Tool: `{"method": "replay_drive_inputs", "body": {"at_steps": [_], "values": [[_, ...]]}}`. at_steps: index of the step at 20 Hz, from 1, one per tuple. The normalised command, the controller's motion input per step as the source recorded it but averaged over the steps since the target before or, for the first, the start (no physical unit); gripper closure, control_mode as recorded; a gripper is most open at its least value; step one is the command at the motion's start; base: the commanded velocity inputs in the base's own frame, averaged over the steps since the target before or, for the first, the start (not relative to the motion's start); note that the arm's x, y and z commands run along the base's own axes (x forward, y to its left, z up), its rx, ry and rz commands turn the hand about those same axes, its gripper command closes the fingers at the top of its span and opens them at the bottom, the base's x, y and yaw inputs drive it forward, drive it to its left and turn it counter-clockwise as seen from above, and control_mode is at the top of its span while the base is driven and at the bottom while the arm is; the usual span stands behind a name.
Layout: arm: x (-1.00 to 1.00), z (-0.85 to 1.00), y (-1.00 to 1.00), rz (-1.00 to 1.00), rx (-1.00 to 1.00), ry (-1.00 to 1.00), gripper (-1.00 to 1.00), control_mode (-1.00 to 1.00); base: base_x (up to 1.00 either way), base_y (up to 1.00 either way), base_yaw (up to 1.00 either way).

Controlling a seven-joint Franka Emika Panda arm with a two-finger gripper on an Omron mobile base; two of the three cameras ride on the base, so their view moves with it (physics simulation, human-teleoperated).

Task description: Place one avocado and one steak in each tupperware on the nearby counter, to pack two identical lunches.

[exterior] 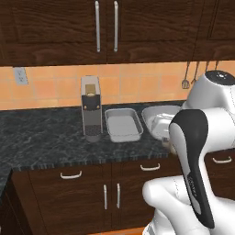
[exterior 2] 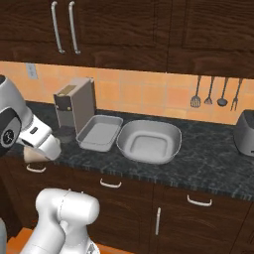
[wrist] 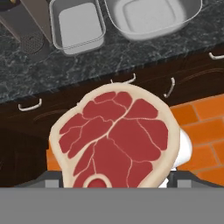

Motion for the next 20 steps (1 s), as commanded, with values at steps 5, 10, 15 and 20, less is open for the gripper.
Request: {"method": "replay_drive_inputs", "body": {"at_steps": [5, 10, 15, 20], "values": [[0.29, -0.01, 0.05, 0.01, -0.01, -0.04, 1.0, -1.0, 0.0, 0.08, 0.01], [0.92, -0.24, -0.04, 0.0, 0.01, -0.13, 1.0, -1.0, 0.0, 0.0, 0.0], [0.97, -0.77, -0.13, 0.26, 0.24, -0.21, 1.0, -1.0, 0.0, 0.0, 0.0], [0.83, -0.53, 0.0, 0.16, -0.04, -0.26, 1.0, -1.0, 0.0, 0.0, 0.0]]}}
